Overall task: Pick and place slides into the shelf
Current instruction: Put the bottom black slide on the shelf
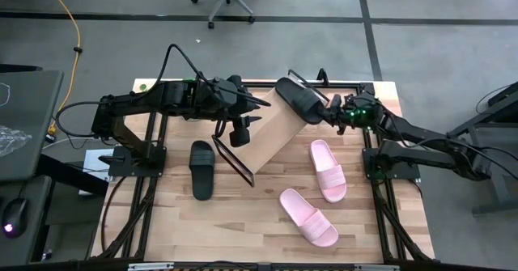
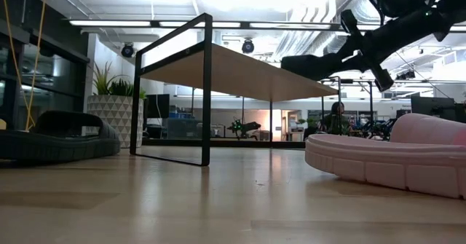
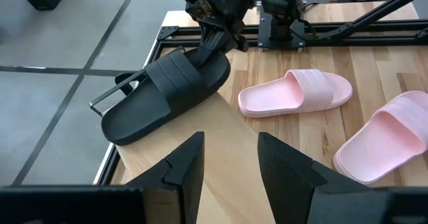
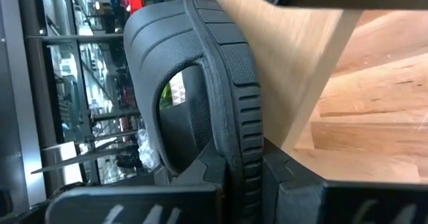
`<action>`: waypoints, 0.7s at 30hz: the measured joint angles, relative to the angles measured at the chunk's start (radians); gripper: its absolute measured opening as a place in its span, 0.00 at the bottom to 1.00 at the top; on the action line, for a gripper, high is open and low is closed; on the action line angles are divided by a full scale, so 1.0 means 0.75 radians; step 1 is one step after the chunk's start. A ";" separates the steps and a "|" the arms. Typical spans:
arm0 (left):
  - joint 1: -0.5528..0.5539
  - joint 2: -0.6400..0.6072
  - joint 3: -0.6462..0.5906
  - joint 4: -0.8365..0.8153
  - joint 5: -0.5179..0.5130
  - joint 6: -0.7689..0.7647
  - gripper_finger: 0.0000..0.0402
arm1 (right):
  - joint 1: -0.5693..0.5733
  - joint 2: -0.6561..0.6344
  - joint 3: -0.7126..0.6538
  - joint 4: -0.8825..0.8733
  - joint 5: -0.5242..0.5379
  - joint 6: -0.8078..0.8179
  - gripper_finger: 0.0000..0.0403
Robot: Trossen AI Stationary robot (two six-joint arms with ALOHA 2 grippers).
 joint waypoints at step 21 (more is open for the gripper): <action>0.000 0.000 0.000 0.000 0.002 0.000 0.32 | -0.007 0.009 0.001 -0.052 0.105 0.010 0.04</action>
